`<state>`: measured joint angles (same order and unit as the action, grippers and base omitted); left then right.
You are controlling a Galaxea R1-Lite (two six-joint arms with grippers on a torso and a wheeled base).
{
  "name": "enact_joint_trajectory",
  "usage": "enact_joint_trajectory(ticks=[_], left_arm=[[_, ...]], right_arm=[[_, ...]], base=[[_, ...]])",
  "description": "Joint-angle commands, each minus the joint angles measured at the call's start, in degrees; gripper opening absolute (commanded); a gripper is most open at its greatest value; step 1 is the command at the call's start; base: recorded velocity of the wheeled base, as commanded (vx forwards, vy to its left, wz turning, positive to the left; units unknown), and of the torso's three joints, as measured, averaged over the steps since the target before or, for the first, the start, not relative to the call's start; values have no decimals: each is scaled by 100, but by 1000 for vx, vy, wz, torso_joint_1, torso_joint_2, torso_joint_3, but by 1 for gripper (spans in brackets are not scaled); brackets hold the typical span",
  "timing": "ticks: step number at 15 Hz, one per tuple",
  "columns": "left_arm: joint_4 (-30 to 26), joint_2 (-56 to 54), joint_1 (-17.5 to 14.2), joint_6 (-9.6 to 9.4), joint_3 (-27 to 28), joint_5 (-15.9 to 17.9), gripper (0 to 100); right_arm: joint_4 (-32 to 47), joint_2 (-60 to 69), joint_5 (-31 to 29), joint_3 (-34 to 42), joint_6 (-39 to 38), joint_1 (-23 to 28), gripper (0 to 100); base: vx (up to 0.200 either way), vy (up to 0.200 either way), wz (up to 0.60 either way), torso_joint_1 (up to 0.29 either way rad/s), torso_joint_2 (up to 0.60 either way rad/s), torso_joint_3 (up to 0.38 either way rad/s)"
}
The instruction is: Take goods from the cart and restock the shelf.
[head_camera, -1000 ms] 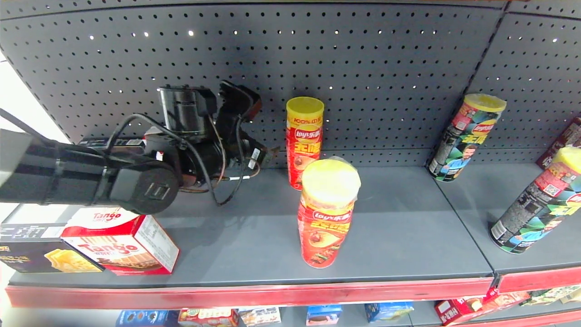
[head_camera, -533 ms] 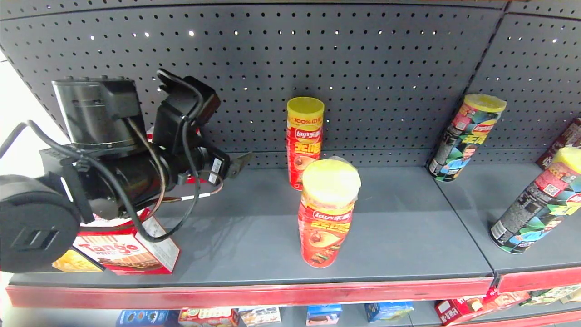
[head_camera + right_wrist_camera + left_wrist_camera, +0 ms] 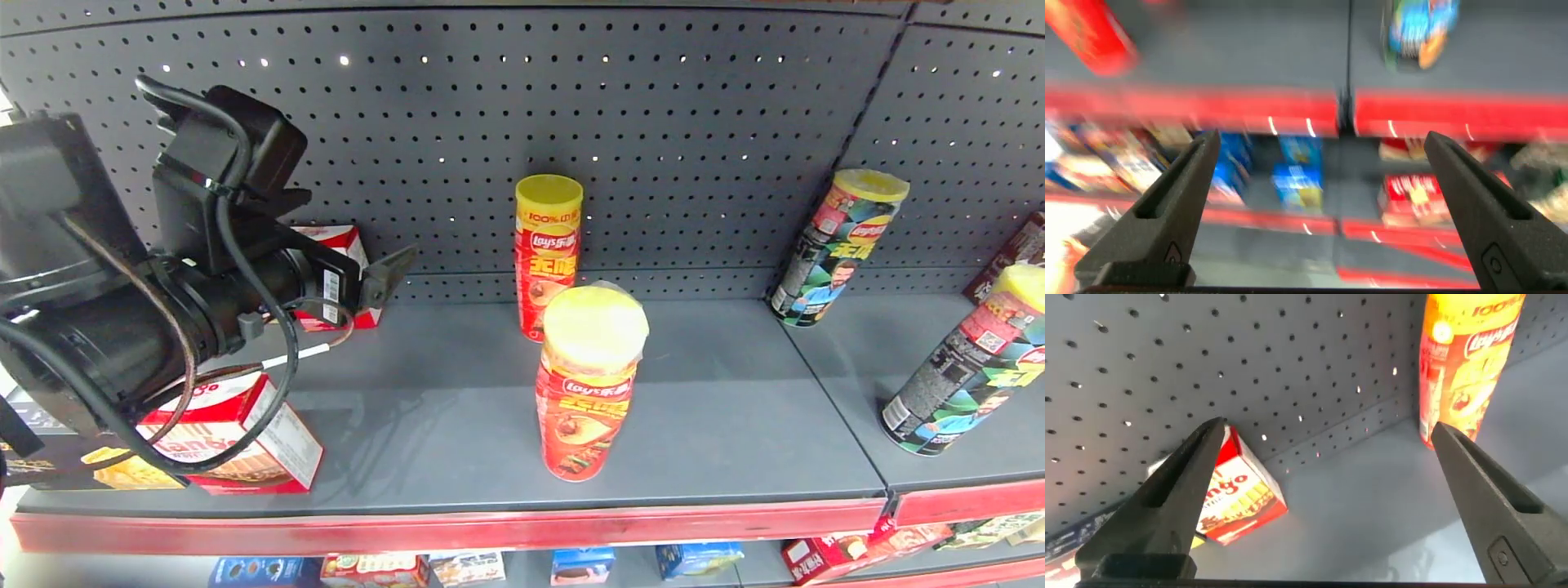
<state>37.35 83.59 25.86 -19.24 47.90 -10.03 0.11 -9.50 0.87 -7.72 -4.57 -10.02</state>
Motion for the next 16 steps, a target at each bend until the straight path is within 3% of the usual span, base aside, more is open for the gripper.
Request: enact_joint_trajectory(ticks=[1,5,8,11,16], left_arm=[[167,-9,-10,-10,-167,19,100],[730,-97,-37,-63,-747,36,100],[721,-159,-63,-63,-729,28,100],[747,-159,-72,-63,-703,19,100],[756,-203,-81,-63,-712,-7,100]], right_arm=[[182,-1397,379,-1083,-105,-650,100],[-29,-3709,573,-1821,492,-1775,100],[-1083,-5220,256,-2085,519,-2382,100],[-1391,-6293,-254,-2744,492,-2575,100],[-1400,-7268,-500,-3465,501,-2760,100]], base=[[0,0,0,0,0,0],[0,0,0,0,0,0],[0,0,0,0,0,0],[0,0,0,0,0,0],[0,0,0,0,0,0]])
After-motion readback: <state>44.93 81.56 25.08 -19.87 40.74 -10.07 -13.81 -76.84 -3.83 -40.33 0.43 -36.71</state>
